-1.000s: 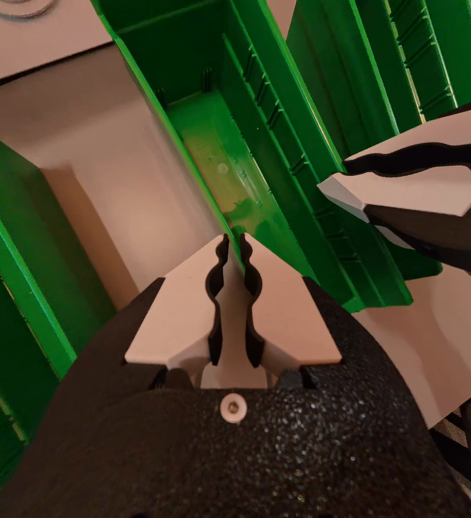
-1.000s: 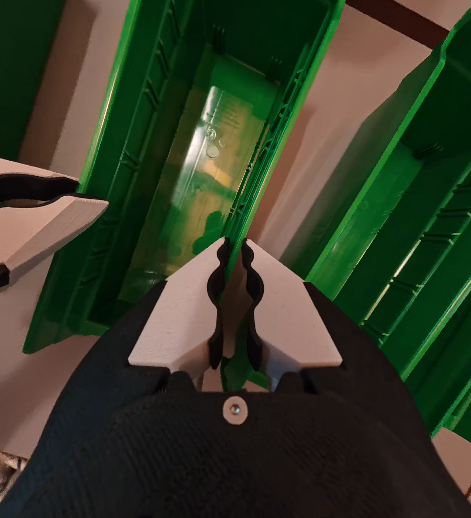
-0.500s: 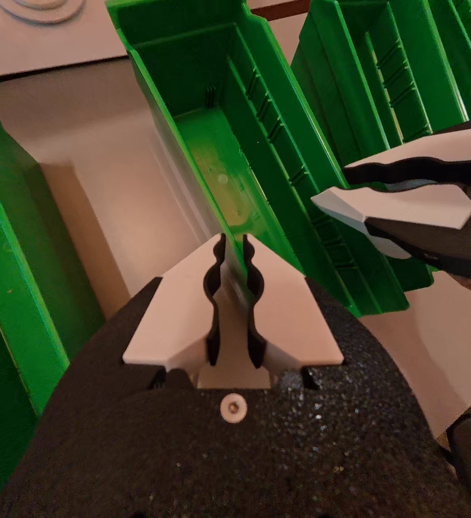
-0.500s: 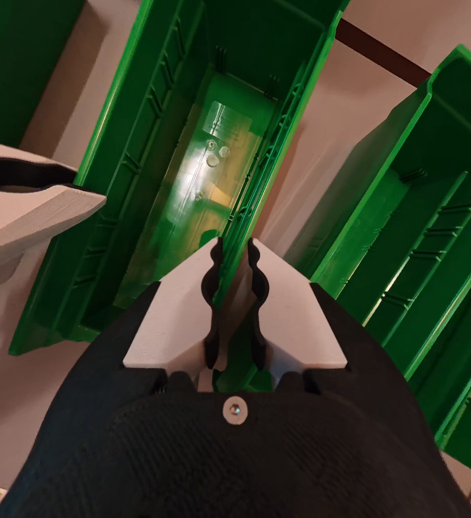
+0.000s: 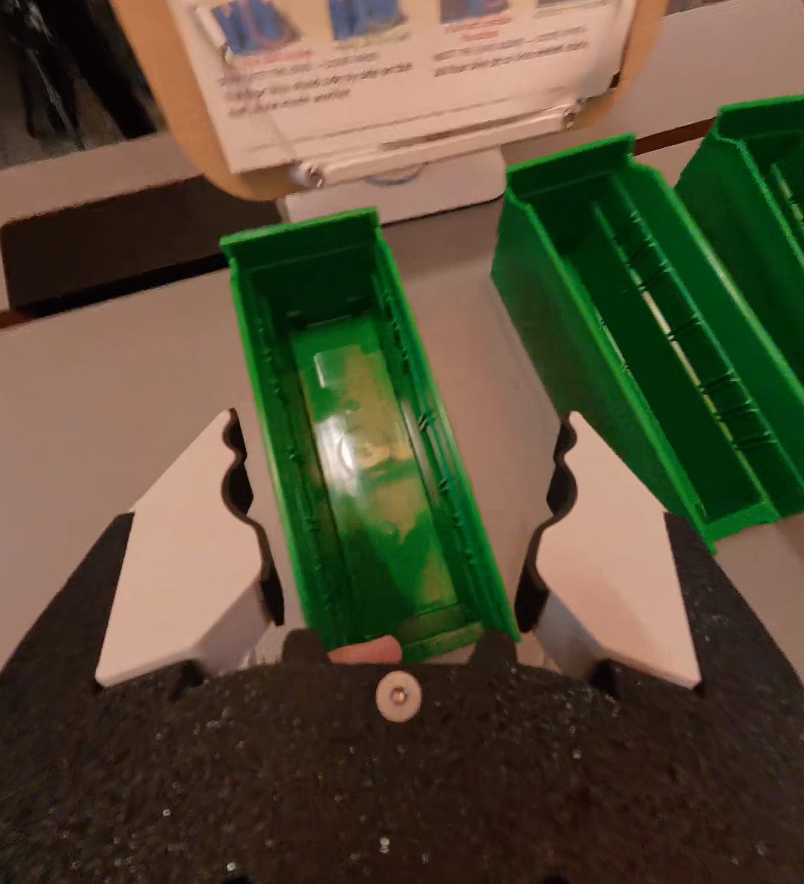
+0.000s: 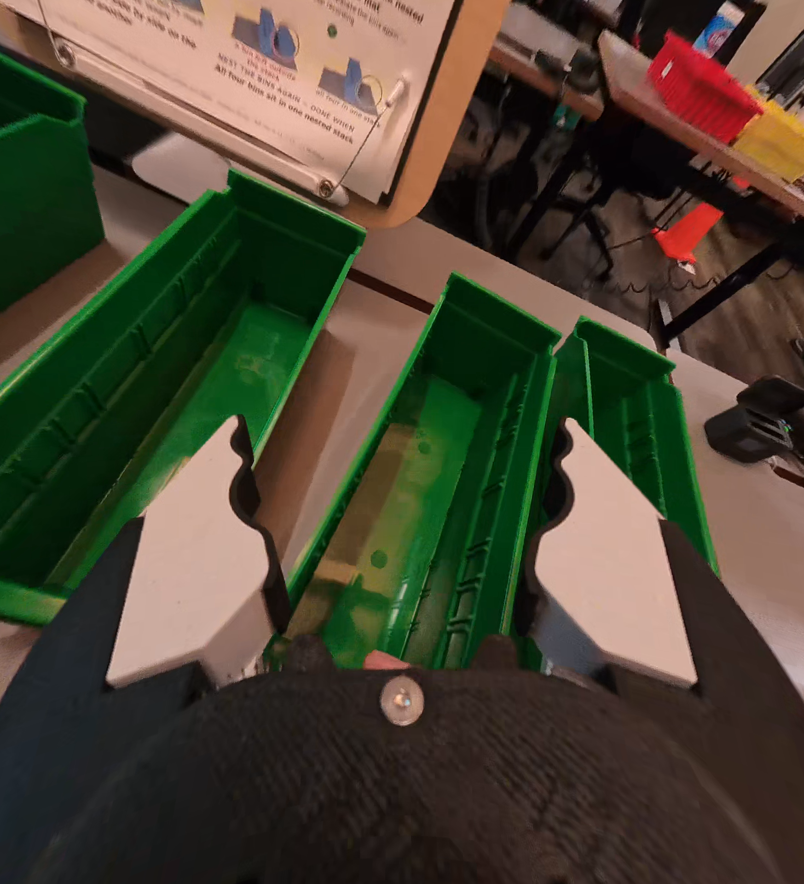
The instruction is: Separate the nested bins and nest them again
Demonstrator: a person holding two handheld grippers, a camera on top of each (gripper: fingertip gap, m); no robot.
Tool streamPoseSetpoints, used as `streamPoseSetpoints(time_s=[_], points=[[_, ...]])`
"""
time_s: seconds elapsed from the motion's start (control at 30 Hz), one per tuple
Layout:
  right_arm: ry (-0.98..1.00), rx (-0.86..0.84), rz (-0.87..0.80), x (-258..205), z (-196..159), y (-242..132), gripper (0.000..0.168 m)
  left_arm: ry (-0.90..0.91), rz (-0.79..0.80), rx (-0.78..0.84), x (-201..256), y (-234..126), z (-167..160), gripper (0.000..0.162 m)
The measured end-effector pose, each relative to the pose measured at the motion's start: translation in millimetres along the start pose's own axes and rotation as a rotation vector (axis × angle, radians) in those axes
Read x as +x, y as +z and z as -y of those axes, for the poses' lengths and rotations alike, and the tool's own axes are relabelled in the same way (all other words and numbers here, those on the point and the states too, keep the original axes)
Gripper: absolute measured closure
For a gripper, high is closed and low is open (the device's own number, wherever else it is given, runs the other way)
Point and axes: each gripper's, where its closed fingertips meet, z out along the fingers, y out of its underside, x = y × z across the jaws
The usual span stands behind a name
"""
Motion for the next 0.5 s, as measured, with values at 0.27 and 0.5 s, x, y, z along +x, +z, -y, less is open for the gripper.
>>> streamPoseSetpoints(time_s=[0.27,0.5], points=[[0.052,0.043,-0.050,1,-48,-40,0.023,-0.064,-0.038,-0.236,-23,22,-37,0.041],[0.095,0.069,-0.019,-1,-68,-53,0.022,0.000,0.042,-0.493,-18,54,-53,0.052]])
